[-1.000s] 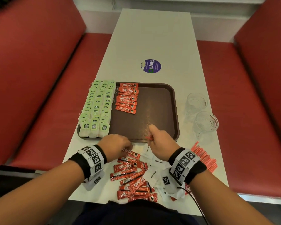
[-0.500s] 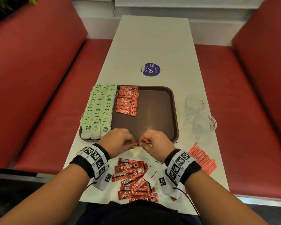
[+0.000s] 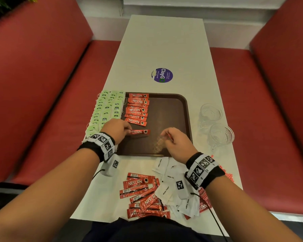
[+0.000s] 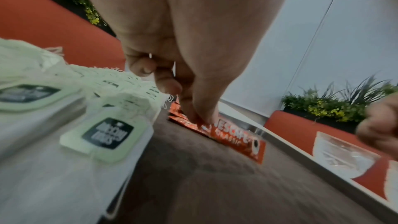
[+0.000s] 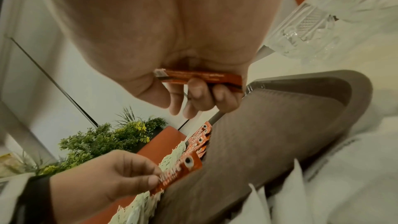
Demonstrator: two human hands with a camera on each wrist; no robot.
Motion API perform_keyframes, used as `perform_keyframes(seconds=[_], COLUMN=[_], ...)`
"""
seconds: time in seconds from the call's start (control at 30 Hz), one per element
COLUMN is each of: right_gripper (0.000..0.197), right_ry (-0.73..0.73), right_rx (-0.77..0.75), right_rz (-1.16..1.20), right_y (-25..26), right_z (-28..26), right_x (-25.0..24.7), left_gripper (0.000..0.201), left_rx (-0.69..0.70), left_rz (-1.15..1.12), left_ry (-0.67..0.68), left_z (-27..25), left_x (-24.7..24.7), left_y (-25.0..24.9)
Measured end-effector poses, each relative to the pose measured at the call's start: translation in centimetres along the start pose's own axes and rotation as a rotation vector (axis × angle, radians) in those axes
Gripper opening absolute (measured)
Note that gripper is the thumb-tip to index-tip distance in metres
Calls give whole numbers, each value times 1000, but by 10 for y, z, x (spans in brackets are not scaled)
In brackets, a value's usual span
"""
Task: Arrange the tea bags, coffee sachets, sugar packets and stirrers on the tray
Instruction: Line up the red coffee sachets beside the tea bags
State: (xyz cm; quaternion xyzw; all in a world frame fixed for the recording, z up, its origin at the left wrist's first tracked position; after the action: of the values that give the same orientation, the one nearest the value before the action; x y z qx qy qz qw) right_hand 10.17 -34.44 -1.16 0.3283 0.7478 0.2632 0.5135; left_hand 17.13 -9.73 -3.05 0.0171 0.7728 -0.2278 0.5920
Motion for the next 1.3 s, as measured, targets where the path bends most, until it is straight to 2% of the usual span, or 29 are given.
perform_keyframes(seconds=[0.1, 0.23, 0.3, 0.4, 0.67, 0.8, 0.9, 1.0, 1.1, 1.2, 1.3], right_gripper=[19, 23, 23, 22, 30, 20, 12, 20, 19, 11, 13], right_ry=[4, 2, 9, 19, 50, 70, 143, 144, 103, 81, 73], right_rx=[13, 20, 39, 61, 73, 109, 152, 162, 145, 96, 30], right_rz=[-12, 31, 62, 57, 161, 216, 227, 158, 32, -103, -152], right_y=[1, 0, -1, -2, -1, -4, -7, -7, -5, -3, 2], right_z=[1, 2, 2, 3, 6, 8, 10, 11, 14, 18, 21], right_x=[-4, -6, -6, -6, -11, -10, -8, -9, -9, -6, -2], left_gripper=[15, 20, 23, 24, 30, 24, 20, 22, 22, 26, 27], left_rx=[-51, -73, -29, 52, -2, 14, 19, 16, 49, 183, 342], left_rz=[134, 215, 150, 100, 160, 174, 169, 170, 133, -78, -273], left_ry=[89, 27, 8, 106, 245, 186, 134, 148, 58, -103, -88], left_z=[12, 21, 25, 30, 57, 61, 62, 64, 59, 46, 27], left_x=[1, 1, 4, 12, 3, 0, 1, -1, -7, -14, -22], left_y=[6, 8, 5, -8, -4, 4, 6, 4, -2, -21, -47])
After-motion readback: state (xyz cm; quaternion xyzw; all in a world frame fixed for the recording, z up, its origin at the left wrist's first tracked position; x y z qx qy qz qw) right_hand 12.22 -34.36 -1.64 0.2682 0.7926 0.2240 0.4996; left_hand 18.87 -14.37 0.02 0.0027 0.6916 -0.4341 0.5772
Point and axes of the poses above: each hand's wrist, its own z-axis towards the middle knuckle, its own x-axis out of the palm, y = z × x, the point moved 2 cm from there along z, towards the middle knuckle, and after that the axes turned 14 degrees about x, right-handed, at the moved point
